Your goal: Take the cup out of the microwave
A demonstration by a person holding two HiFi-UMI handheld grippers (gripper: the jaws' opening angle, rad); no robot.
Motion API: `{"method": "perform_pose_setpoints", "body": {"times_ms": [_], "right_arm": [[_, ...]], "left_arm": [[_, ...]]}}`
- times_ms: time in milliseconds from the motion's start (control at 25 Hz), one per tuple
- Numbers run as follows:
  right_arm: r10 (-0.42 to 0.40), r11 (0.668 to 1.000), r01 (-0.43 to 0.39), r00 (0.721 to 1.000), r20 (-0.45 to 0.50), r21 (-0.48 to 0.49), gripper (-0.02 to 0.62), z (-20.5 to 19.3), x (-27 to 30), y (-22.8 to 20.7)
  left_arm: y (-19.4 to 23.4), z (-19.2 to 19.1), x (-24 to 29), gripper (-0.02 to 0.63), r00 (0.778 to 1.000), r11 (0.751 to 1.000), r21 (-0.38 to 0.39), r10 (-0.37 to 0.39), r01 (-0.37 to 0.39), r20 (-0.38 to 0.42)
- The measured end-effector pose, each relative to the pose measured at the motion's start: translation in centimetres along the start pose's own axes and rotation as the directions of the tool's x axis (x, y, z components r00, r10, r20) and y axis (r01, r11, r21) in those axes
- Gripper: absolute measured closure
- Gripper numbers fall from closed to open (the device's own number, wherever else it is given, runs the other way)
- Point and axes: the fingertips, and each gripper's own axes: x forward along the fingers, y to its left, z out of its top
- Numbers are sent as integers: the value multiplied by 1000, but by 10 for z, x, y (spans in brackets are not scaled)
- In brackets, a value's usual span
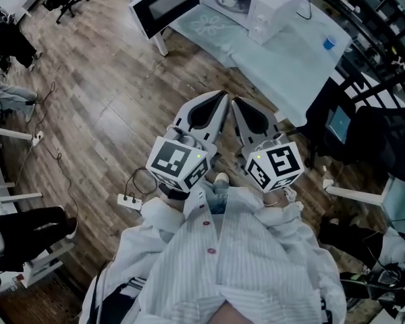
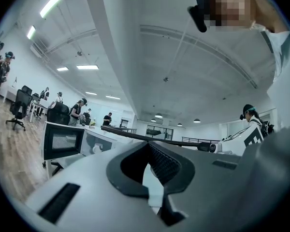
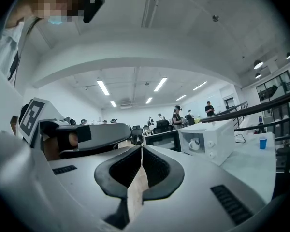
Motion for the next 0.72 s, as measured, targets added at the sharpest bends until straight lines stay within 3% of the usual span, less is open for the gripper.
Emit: {"method": "perform_pose_setpoints", "body": {"times_ms": [400, 720], "right_arm": [[43, 999, -43, 999, 7, 1, 558, 8, -8, -22], [44, 999, -43, 999, -14, 23, 557, 0, 12, -33]], "left_arm": [[-13, -6, 18, 597, 999, 999, 9, 45, -45, -12], [9, -14, 29, 597, 998, 998, -10, 62, -63, -28]]}}
